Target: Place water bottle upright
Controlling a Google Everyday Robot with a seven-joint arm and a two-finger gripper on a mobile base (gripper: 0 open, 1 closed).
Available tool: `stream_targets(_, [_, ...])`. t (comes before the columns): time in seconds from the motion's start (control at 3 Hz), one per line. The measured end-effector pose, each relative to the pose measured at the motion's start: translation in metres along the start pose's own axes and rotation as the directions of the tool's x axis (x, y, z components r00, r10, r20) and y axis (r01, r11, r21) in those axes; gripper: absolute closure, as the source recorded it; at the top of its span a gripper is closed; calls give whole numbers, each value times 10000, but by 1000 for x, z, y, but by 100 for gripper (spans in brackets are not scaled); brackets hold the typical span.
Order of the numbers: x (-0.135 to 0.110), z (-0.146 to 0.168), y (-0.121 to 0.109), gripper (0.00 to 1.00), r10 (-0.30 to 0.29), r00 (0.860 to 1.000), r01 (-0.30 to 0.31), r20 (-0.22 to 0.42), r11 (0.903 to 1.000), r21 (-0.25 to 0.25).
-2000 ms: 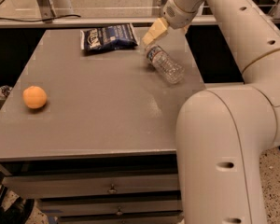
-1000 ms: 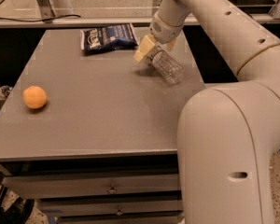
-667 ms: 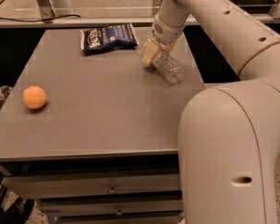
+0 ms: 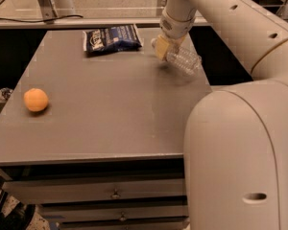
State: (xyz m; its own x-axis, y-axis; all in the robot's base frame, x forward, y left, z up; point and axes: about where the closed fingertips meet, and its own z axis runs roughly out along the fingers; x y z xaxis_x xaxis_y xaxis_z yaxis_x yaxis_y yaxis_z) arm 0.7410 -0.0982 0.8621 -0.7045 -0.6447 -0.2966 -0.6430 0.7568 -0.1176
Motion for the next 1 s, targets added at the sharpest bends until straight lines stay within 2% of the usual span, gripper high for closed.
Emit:
stream_targets(0.33, [-1, -26, -20, 100, -77, 9991, 46, 412, 9972, 751])
stream_targets(0.67, [2, -63, -30, 100, 207, 9846, -331, 1733, 9971, 690])
stream_targets(1.0, [6, -104, -22, 100, 907, 9250, -870, 3689, 9959, -267])
